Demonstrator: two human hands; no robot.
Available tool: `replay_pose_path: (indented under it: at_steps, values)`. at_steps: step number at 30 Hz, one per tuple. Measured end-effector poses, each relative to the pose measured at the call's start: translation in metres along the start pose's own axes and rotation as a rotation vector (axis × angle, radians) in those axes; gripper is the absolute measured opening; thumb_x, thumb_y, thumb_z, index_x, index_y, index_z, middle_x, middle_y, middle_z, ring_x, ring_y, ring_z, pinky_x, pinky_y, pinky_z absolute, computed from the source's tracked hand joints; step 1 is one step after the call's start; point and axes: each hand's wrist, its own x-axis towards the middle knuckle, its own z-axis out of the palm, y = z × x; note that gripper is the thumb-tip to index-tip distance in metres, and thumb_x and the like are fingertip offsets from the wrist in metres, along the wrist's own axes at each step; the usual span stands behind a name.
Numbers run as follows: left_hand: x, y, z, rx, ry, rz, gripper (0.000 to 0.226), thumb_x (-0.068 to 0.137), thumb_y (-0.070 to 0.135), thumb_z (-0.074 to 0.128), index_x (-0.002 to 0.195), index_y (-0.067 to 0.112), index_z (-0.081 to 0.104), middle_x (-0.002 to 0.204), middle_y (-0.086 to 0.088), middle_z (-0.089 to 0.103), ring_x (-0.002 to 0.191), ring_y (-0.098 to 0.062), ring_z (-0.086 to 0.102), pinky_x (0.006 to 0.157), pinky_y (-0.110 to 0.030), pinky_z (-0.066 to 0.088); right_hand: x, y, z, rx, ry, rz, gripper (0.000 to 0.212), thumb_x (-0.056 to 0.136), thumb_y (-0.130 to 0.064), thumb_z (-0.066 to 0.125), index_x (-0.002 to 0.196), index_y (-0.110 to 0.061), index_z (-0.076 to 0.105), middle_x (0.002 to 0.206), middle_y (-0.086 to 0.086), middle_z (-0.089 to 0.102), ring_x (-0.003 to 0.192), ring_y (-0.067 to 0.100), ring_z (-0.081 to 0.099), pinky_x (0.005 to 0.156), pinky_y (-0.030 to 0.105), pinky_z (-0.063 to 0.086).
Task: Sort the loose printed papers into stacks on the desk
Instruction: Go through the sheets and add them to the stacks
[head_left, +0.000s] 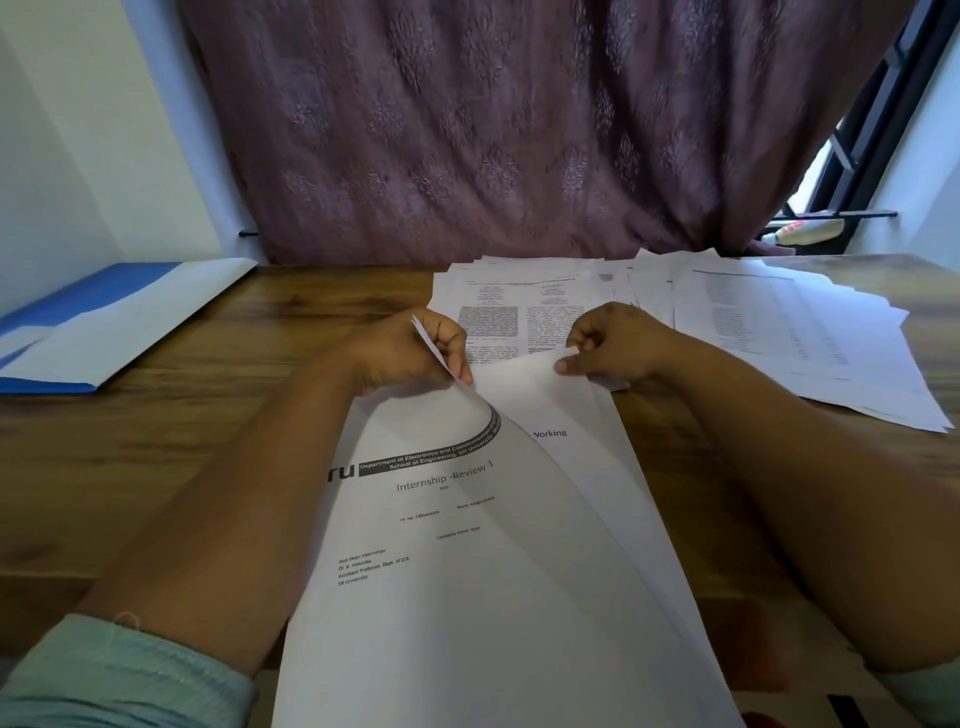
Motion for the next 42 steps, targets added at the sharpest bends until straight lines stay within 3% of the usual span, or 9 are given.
replay_pose_path:
  at_steps: [4,7,9,13,16,22,28,37,42]
  values:
    - [-0.002,0.004,0.002,0.005,0.099,0.087,0.040,0.066,-0.013,0.075,0.059,0.025,0.065,0.119,-0.003,0.065,0.115,-0.013,0.060,0.099,-0.028,0.047,-0.010,-0.016,-0.008,0.419,0.071,-0.130,0.026,0.092,-0.029,0.065,0.087,-0.004,0.070,0.079,0.008,0.069,0.070,0.016,0.061,0.076,0.038,0.056]
    - [-0.004,0.011,0.002,-0.057,0.114,0.037,0.036,0.074,-0.026,0.062,0.066,0.008,0.057,0.081,0.015,0.069,0.076,0.006,0.064,0.065,-0.009,0.047,-0.017,-0.029,-0.011,0.907,-0.162,-0.158,0.027,0.100,-0.025,0.049,0.097,-0.007,0.070,0.083,0.008,0.072,0.073,0.014,0.067,0.066,0.023,0.057]
    - [-0.005,0.013,0.001,-0.007,0.092,0.008,0.029,0.079,-0.022,0.060,0.072,0.005,0.055,0.065,0.003,0.060,0.054,0.001,0.056,0.050,-0.013,0.043,-0.014,-0.027,-0.016,1.030,-0.183,-0.126,0.031,0.102,-0.026,0.043,0.100,-0.006,0.068,0.084,0.011,0.073,0.074,0.018,0.070,0.062,0.021,0.057]
    - [-0.009,0.016,0.000,-0.068,0.077,0.052,0.028,0.077,-0.026,0.060,0.084,0.001,0.053,0.068,-0.009,0.060,0.057,-0.004,0.060,0.054,-0.013,0.046,-0.003,0.001,-0.019,0.313,0.088,-0.042,0.028,0.102,-0.023,0.047,0.097,-0.006,0.068,0.092,0.012,0.070,0.085,0.026,0.066,0.076,0.028,0.056]
    - [-0.007,0.014,0.000,-0.012,0.043,0.069,0.032,0.078,-0.028,0.058,0.089,0.002,0.058,0.066,-0.004,0.063,0.058,-0.002,0.060,0.059,-0.013,0.047,-0.003,0.014,-0.021,-0.052,-0.043,0.003,0.025,0.090,-0.034,0.067,0.086,-0.010,0.069,0.084,0.001,0.068,0.082,0.018,0.062,0.074,0.026,0.048]
    - [0.000,0.001,-0.006,0.016,0.002,0.087,0.051,0.083,-0.023,0.059,0.072,0.025,0.073,0.070,-0.002,0.068,0.062,-0.003,0.062,0.065,-0.015,0.052,-0.004,0.011,-0.022,-0.001,-0.204,0.099,0.040,0.065,-0.034,0.088,0.096,-0.016,0.069,0.088,-0.009,0.063,0.088,0.018,0.063,0.086,0.033,0.052]
    - [0.001,0.002,-0.002,0.010,-0.001,0.053,0.044,0.080,-0.023,0.061,0.077,0.020,0.072,0.077,-0.012,0.062,0.069,-0.020,0.054,0.073,-0.030,0.047,-0.006,0.008,-0.022,0.130,-0.265,0.023,0.017,0.080,-0.024,0.078,0.093,-0.014,0.074,0.075,-0.003,0.070,0.064,0.009,0.062,0.065,0.022,0.051]
    - [0.002,0.006,-0.002,-0.057,-0.019,0.051,0.058,0.073,-0.015,0.064,0.114,0.026,0.058,0.081,-0.017,0.051,0.079,-0.028,0.043,0.080,-0.039,0.036,-0.013,0.000,-0.030,0.709,-0.268,-0.065,0.024,0.096,-0.016,0.054,0.114,-0.011,0.069,0.109,0.004,0.074,0.097,0.017,0.071,0.076,0.025,0.057]
    - [0.003,0.004,0.002,0.021,0.058,0.007,0.041,0.071,0.000,0.075,0.108,0.017,0.071,0.094,0.008,0.072,0.090,-0.011,0.067,0.088,-0.033,0.055,-0.014,-0.002,-0.030,0.752,-0.274,-0.049,0.024,0.095,-0.015,0.055,0.113,-0.009,0.069,0.108,0.006,0.074,0.093,0.016,0.072,0.074,0.025,0.058]
